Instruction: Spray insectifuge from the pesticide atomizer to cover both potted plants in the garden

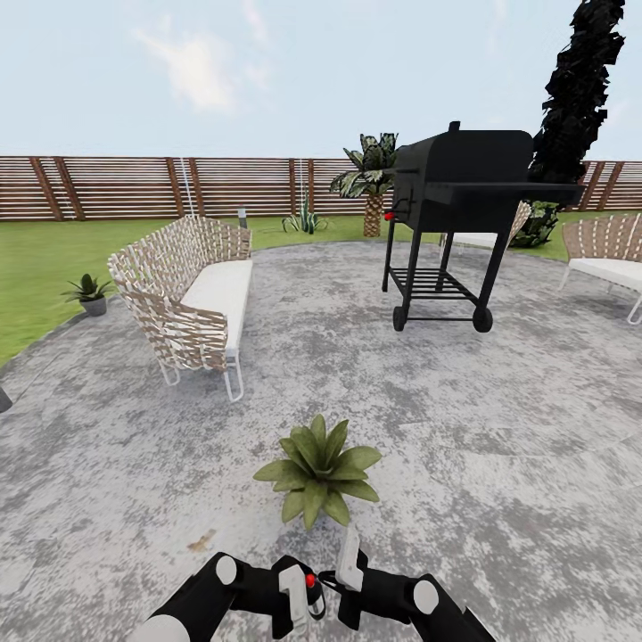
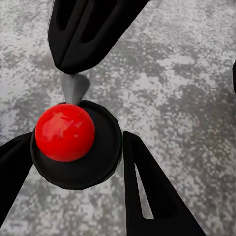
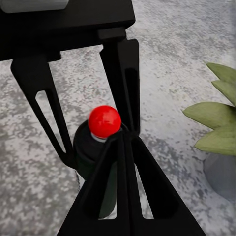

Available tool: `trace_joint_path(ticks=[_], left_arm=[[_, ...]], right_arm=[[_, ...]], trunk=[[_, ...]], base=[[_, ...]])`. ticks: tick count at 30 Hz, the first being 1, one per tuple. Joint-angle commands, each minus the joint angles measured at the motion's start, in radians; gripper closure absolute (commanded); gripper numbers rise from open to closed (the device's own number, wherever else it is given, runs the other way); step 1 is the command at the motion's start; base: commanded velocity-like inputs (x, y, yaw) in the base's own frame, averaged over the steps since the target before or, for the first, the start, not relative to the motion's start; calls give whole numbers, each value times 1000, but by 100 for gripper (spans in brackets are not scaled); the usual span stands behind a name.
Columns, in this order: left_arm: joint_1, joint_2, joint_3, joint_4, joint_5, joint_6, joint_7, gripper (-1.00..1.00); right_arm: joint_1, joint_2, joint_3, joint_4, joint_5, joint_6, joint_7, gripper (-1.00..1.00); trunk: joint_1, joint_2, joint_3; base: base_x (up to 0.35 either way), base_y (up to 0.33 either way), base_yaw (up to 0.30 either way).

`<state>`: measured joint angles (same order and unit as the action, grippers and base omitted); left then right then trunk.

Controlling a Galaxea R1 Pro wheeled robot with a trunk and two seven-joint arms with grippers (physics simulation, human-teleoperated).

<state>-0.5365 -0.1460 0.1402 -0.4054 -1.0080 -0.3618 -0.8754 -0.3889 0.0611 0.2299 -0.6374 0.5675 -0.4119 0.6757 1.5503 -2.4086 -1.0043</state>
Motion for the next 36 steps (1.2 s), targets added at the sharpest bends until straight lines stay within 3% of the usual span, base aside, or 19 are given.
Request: trace_joint_path(ticks=[1,12,18,21,27,31,32,36], left_arm=[[0,-1,9,-1,-6,-3,-5,100],[0,1,9,0,-4,-2,-5,100],[-1,25,6,-1,-17,2,2,100],[-1,62,4,0,-20,3,3,100],[2,178,8,0,-12,3,4,100],[5,230,12,-1,-11,2,4,100],[5,252,12,-1,-10,2,4,100],[6,322,14,-1,-7,-1,5,100]], right_arm=[[-1,0,-1,-1,9,-5,0,100],[-1,0,-1,-1,9,-5,-1,100],[0,0,-1,-1,9,-5,0,100],[-1,0,-1,-1,9,-5,0,100],[0,-1,-1,-1,11,-4,1,100],[0,-4,-3,-1,11,-4,0,100],[0,-5,-3,-1,11,-4,-1,-100],[1,-10,-5,-1,11,-4,-1,-100]], trunk=[[0,0,-1],[0,0,-1],[0,0,-1],[0,0,-1],[0,0,-1],[0,0,-1],[0,0,-1],[0,0,-1]], base=[[0,0,0],[0,0,0],[0,0,0],[0,0,0],[0,0,0],[0,0,0],[0,0,0],[0,0,0]])
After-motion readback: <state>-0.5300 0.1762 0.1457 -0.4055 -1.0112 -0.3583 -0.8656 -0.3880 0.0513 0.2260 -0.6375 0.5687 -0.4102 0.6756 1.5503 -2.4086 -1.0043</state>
